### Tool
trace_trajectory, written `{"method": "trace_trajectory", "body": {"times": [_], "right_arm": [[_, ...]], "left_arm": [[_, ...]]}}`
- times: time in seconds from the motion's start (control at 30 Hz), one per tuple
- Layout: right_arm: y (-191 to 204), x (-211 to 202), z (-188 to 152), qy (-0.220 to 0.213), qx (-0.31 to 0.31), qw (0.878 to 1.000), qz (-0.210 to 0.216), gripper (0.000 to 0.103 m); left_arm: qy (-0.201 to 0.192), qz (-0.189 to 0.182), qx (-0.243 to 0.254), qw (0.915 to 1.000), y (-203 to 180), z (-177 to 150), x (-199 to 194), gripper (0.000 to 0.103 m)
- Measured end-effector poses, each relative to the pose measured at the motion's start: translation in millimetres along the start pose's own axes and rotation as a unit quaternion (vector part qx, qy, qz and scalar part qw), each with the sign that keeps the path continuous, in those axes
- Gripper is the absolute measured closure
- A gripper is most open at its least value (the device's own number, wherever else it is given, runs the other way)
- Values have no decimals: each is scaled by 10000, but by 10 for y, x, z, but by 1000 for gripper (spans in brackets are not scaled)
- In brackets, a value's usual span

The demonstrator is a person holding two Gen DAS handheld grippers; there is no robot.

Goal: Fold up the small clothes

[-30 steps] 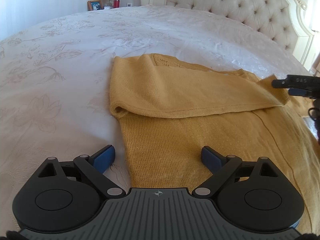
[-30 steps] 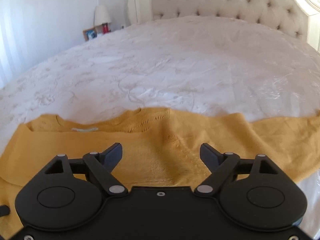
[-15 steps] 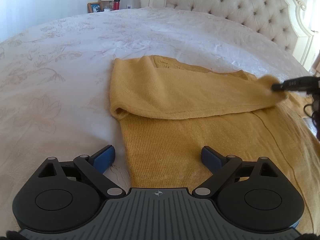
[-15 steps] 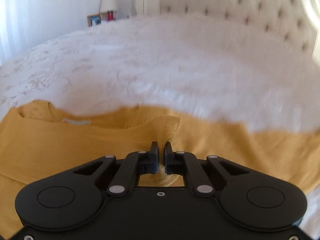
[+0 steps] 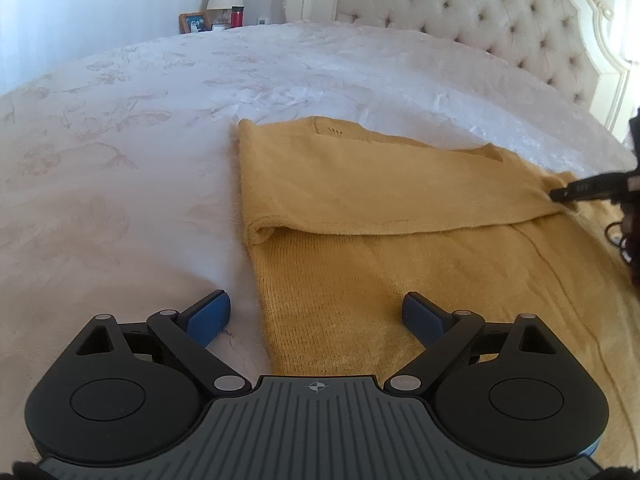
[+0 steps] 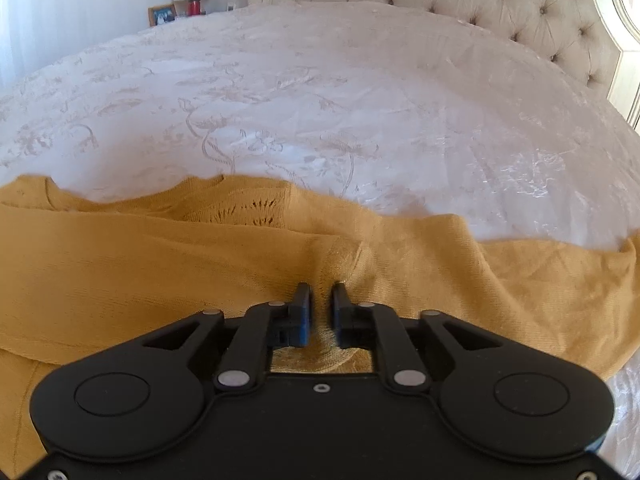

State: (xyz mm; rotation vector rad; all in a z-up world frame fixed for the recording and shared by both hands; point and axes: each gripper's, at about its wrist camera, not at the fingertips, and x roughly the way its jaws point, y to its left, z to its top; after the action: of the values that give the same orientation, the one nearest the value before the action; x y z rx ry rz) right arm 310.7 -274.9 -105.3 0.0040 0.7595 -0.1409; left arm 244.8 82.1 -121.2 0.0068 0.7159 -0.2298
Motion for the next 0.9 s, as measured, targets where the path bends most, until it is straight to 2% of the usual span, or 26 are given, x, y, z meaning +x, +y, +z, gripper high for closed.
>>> {"method": "trace_trajectory", "body": {"times": [0.03,0.07,0.13,0.2,0.33,0.47,0.57,0.7,0.8,0.9], "right_arm": [[-28,-13,3,-13,76,10000,1,62],[-68,-43,-11,-29,169,9999,2,55],[-181,-125,-57,-70,401,9991,74,47],[-327,-235,-125,-86,632,9978,195,45],[-609,-457,-293,-26,875,9956,338,34],[-858,-646,-490,93,1068,9932,451,28],[-1043,-802,-657,71,1296,9900,545,27],[-1274,-943,-816,-22,1597,9853,607,27],[-1342,-999,-773,-259,1415,9883,510,27],[-1314,-960,-627,-454,1322,9873,754,27]], "left_arm": [[-12,41,66,10000,-15,-11,9,9],[-29,71,115,9999,-30,-23,16,8],[-107,105,156,9998,-42,-54,26,7],[-189,96,138,9997,-33,-79,26,6],[-295,26,48,9996,-1,-116,-6,6],[-282,162,150,9994,-67,-119,-1,5],[-193,329,279,9989,-115,-103,31,1],[-120,392,284,9988,-120,-87,43,0],[-121,439,308,9985,-131,-89,45,0],[-177,507,325,9980,-152,-116,45,0]]}}
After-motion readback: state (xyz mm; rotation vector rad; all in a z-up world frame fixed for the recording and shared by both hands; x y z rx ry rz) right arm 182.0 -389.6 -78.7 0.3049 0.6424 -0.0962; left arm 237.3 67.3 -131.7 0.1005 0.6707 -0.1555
